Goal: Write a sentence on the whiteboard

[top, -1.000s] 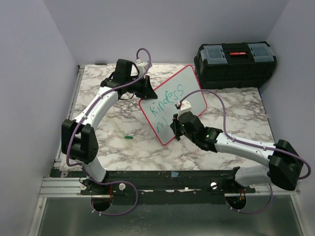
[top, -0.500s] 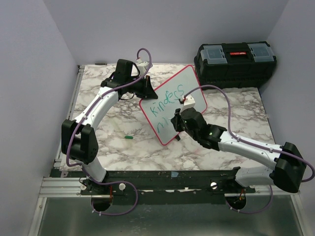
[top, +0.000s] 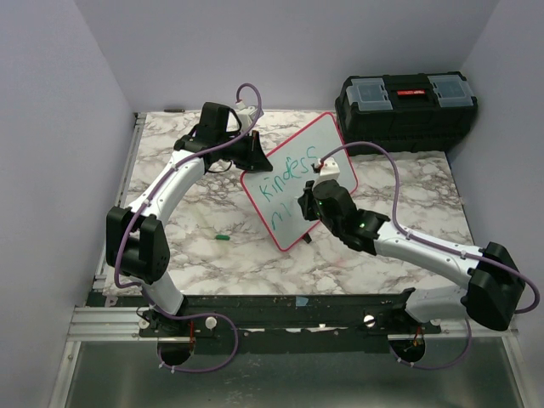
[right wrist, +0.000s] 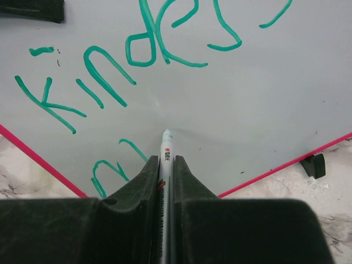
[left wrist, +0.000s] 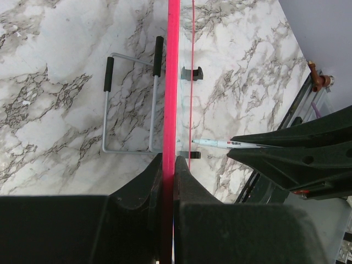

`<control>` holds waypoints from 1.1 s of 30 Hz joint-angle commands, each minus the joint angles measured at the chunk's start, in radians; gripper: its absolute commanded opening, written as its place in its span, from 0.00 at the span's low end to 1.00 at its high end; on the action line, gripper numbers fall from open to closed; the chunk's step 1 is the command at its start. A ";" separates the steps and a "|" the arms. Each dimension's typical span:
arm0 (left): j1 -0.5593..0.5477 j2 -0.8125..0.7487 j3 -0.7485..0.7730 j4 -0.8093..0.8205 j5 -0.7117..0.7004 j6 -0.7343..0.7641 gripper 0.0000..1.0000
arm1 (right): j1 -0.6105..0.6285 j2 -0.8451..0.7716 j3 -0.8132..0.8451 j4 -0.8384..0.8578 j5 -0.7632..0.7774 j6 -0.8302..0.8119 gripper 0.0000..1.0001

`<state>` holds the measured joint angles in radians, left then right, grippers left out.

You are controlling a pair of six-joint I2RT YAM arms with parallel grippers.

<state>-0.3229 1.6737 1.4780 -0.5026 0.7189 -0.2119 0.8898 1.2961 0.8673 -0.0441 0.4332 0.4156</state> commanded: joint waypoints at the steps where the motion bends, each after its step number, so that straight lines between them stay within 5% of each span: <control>1: 0.001 -0.009 -0.025 -0.036 -0.124 0.100 0.00 | -0.006 0.019 0.036 0.034 -0.004 -0.017 0.01; 33: 0.001 -0.008 -0.019 -0.037 -0.121 0.100 0.00 | -0.011 0.018 -0.103 0.072 -0.005 0.016 0.01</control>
<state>-0.3225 1.6737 1.4757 -0.5037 0.7189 -0.2111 0.8833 1.3052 0.7826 0.0433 0.4118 0.4187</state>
